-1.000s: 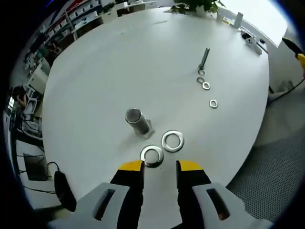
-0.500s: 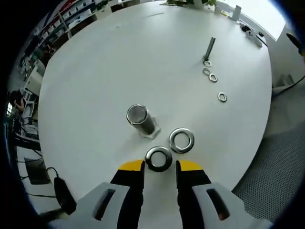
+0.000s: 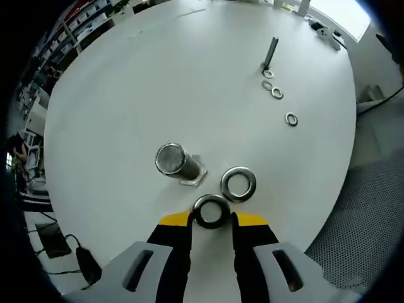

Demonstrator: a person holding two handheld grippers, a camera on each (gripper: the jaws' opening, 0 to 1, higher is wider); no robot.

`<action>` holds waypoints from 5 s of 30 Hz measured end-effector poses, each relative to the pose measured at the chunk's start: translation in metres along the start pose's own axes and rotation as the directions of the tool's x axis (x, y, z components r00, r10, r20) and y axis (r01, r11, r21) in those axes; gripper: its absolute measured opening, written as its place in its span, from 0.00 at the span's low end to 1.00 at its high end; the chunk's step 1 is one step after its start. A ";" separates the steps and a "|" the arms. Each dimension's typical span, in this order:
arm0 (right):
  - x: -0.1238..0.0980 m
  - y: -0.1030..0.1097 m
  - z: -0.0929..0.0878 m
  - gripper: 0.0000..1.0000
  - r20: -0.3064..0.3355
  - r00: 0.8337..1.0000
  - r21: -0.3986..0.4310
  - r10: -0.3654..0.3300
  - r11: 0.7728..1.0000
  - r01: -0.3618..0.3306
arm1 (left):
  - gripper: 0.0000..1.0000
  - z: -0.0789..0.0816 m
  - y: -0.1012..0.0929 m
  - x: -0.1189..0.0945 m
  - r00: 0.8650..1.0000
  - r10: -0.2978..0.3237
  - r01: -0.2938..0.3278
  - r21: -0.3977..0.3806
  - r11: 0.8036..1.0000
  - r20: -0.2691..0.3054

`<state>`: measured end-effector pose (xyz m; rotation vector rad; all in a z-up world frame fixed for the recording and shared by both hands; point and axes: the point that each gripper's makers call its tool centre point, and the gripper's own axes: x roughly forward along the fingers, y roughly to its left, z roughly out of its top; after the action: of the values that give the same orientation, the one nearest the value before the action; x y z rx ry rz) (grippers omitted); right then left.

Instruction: Place the washer onto the threaded stud by aligning its center hole with the stud, sliding it down to the base, and recovering from edge contact or off-axis alignment until the washer reaches the visible bottom stop.

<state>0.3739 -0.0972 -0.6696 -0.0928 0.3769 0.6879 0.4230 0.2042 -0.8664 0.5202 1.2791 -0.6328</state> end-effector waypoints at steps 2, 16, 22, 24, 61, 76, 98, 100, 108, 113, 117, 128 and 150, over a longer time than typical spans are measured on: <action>0.000 0.000 0.000 0.38 0.000 1.000 0.000 -0.003 1.000 0.003 | 0.23 0.000 0.000 0.000 1.000 -0.004 0.004 0.007 1.000 -0.011; 0.000 -0.001 -0.001 0.38 -0.006 1.000 -0.021 -0.012 1.000 0.011 | 0.24 0.003 0.002 0.004 0.989 -0.029 0.038 0.060 0.997 -0.145; 0.000 -0.002 -0.001 0.37 -0.005 1.000 -0.020 -0.015 1.000 0.015 | 0.24 0.002 0.001 0.002 0.986 -0.024 0.038 0.080 0.996 -0.163; 0.000 -0.002 -0.001 0.37 -0.005 1.000 -0.022 -0.015 1.000 0.015 | 0.23 0.002 0.000 0.001 0.988 -0.019 0.033 0.091 0.995 -0.156; -0.001 -0.002 -0.001 0.37 -0.003 1.000 -0.022 -0.011 1.000 0.011 | 0.21 0.003 -0.006 0.002 0.988 0.004 0.007 0.069 0.998 -0.157; -0.001 -0.002 -0.001 0.37 -0.002 1.000 -0.018 -0.011 1.000 0.011 | 0.22 0.001 -0.004 -0.001 1.000 -0.006 0.006 0.025 1.000 -0.016; 0.000 -0.003 -0.002 0.36 -0.013 1.000 -0.020 -0.015 1.000 0.015 | 0.22 0.001 -0.007 -0.001 0.999 -0.050 0.052 0.143 0.988 -0.011; 0.000 -0.004 -0.002 0.36 -0.013 1.000 -0.017 -0.018 1.000 0.017 | 0.22 0.002 -0.011 -0.004 0.998 -0.062 0.063 0.117 0.991 -0.012; 0.001 -0.004 -0.005 0.36 -0.027 0.999 -0.027 -0.019 0.999 0.018 | 0.24 0.001 -0.017 -0.006 0.998 -0.059 0.061 0.216 0.975 -0.017; 0.001 -0.005 -0.005 0.35 -0.030 0.999 -0.027 -0.025 0.999 0.024 | 0.24 0.001 -0.018 -0.008 0.998 -0.054 0.058 0.251 0.966 -0.025; 0.001 -0.004 -0.006 0.35 -0.034 0.999 -0.031 -0.024 0.999 0.023 | 0.22 0.001 -0.016 -0.008 0.998 -0.050 0.057 0.254 0.965 -0.035; 0.001 -0.005 -0.007 0.35 -0.039 0.999 -0.035 -0.031 0.999 0.029 | 0.19 0.000 -0.014 -0.009 0.999 -0.033 0.035 0.196 0.980 -0.017; 0.000 -0.006 -0.006 0.35 -0.036 0.999 -0.038 -0.035 0.999 0.033 | 0.19 0.006 -0.010 -0.037 0.999 -0.002 -0.005 0.183 0.983 0.039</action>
<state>0.3758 -0.1025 -0.6755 -0.1474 0.3963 0.6604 0.4142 0.1978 -0.8288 0.6570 1.1901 -0.7604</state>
